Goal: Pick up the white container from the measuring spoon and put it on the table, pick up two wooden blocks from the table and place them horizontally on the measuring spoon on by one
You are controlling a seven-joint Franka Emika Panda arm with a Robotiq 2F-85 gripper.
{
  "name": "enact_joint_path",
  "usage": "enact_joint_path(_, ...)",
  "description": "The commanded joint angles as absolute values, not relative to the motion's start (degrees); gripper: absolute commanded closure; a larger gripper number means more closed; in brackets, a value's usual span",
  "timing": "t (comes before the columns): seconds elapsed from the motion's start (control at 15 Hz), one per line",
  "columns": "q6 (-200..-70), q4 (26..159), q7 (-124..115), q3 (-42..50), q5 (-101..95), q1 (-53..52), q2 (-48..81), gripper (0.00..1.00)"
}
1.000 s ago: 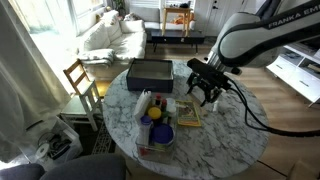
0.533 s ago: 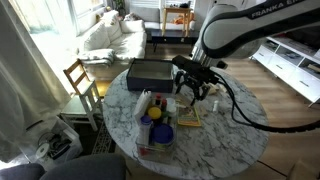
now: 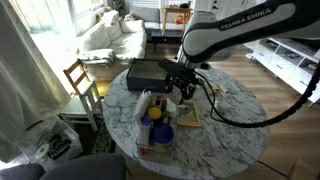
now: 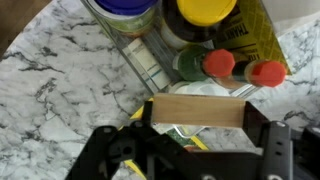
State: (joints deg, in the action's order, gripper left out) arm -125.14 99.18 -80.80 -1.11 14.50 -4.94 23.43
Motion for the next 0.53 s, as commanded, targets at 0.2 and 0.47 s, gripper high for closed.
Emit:
enact_joint_path(0.2, -121.1, 92.2, -84.1, 0.6, 10.9, -6.1, 28.5, 0.4)
enact_joint_path(0.47, -119.0, 90.5, -83.7, 0.4, 10.8, -6.1, 29.3, 0.4)
